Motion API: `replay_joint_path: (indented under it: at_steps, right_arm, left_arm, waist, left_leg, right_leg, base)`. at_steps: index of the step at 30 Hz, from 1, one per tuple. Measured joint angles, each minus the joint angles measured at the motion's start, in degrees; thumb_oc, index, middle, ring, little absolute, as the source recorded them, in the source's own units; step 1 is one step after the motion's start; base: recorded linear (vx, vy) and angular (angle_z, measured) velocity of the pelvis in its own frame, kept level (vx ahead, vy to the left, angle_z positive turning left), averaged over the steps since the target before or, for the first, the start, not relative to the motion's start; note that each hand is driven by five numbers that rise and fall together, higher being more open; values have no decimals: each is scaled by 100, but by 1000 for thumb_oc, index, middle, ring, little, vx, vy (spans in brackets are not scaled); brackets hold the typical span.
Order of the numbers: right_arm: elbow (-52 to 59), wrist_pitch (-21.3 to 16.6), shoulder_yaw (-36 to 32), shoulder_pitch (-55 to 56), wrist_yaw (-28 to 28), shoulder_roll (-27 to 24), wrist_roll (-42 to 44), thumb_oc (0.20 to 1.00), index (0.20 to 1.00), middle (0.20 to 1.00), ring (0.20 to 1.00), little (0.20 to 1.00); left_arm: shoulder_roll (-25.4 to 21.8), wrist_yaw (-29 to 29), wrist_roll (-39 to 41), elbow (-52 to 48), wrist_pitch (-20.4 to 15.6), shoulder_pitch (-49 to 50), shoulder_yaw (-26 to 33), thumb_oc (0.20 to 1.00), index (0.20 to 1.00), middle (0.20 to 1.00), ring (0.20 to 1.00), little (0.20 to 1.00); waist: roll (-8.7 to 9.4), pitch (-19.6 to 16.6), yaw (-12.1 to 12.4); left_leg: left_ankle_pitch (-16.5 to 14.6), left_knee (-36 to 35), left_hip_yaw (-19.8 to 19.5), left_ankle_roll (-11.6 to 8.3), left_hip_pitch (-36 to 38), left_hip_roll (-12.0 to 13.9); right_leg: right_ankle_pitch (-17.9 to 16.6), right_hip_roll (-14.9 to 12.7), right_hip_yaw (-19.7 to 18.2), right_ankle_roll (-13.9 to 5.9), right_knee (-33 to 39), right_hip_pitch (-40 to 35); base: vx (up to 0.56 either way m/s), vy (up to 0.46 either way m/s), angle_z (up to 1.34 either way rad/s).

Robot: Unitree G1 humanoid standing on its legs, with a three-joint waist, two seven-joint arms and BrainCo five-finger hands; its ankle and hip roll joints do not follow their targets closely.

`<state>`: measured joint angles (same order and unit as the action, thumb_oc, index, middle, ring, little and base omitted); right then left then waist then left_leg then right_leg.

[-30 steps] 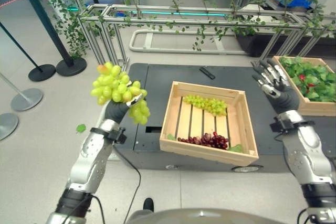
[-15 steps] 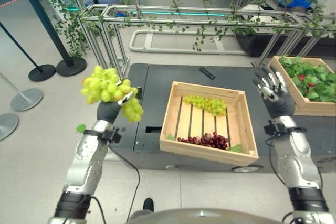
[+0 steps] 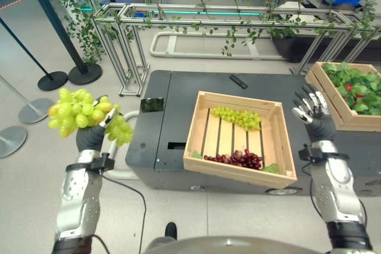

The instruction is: Pick up the fruits from the basket on one side to the basket on the other side

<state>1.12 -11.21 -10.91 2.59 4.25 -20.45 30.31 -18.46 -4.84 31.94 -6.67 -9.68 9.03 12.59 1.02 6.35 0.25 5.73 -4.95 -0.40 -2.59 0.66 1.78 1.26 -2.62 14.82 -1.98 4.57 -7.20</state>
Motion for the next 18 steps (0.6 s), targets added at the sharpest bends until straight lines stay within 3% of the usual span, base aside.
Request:
replay_joint_path:
  at_steps: [7, 8, 9, 10, 11, 12, 13, 15, 18]
  right_arm:
    - [-2, -77, -31, 0, -43, 2, -51, 1000, 1000, 1000, 1000, 1000]
    - [-5, -165, -114, 25, -106, -1, -49, 1000, 1000, 1000, 1000, 1000]
    - [11, -208, -274, -2, -159, -40, -48, 1000, 1000, 1000, 1000, 1000]
    - [34, -215, -346, -16, -206, -78, -49, 1000, 1000, 1000, 1000, 1000]
    - [80, -223, -470, -128, -299, -99, -62, 1000, 1000, 1000, 1000, 1000]
    - [80, -218, -436, -261, -346, -69, -77, 1000, 1000, 1000, 1000, 1000]
    - [130, -223, -401, -440, -363, -61, -160, 1000, 1000, 1000, 1000, 1000]
    - [203, -233, -424, -546, -412, -112, -219, 1000, 1000, 1000, 1000, 1000]
    - [213, -229, -408, -569, -449, -55, -355, 1000, 1000, 1000, 1000, 1000]
  left_arm:
    - [50, 43, -188, -6, -89, 181, 187, 200, 200, 200, 200, 200]
    - [45, 45, -190, 32, -97, 79, 153, 200, 200, 200, 200, 200]
    - [86, 48, -187, 13, -128, -188, 125, 200, 200, 200, 200, 200]
    - [89, 55, -188, 28, -126, -301, 93, 200, 200, 200, 200, 200]
    - [55, 81, -182, 30, -145, -530, 81, 200, 200, 200, 200, 200]
    - [21, 113, -178, 25, -187, -511, 121, 200, 200, 200, 200, 200]
    - [-18, 159, -176, 39, -206, -452, 159, 200, 200, 200, 200, 200]
    - [-33, 155, -184, 34, -255, -366, 150, 200, 200, 200, 200, 200]
    - [-71, 193, -181, 32, -313, -369, 168, 200, 200, 200, 200, 200]
  waist:
    - [58, 100, 259]
    - [-2, 187, 348]
    - [-11, 287, 267]
    - [-48, 312, 205]
    - [10, 423, 219]
    - [60, 470, 300]
    - [0, 514, 388]
    - [-237, 524, 346]
    - [-184, 575, 427]
  left_leg:
    - [24, 131, -443, -16, -285, -75]
    - [66, 308, -673, -55, -608, -177]
    - [243, 338, -794, -65, -897, -234]
    - [208, 233, -616, -254, -1042, -200]
    - [-65, 564, 289, -175, -1321, -87]
    - [-119, 779, 613, -103, -1358, 22]
    - [-128, 918, 1007, -120, -1246, 213]
    - [-182, 693, 853, -103, -914, 307]
    - [-178, 662, 803, 79, -868, 78]
  right_leg:
    - [60, 5, 427, 0, 16, 12]
    - [95, 64, 701, -2, -50, 69]
    - [117, 26, 1154, 53, -77, 110]
    - [151, -41, 1437, 63, -125, 163]
    - [256, -188, 1724, 94, -151, 323]
    - [278, -288, 1716, 87, -254, 411]
    - [277, -349, 1729, -34, -423, 423]
    - [387, -394, 1739, -195, -587, 319]
    - [447, -716, 1747, -263, -947, 344]
  base:
    - [-123, -45, 35]
    - [-223, 123, 145]
    - [-52, 167, 170]
    - [57, 166, 201]
    - [127, 138, 117]
    - [83, 154, 84]
    - [89, 168, 45]
    - [65, 137, 72]
    - [122, 225, 43]
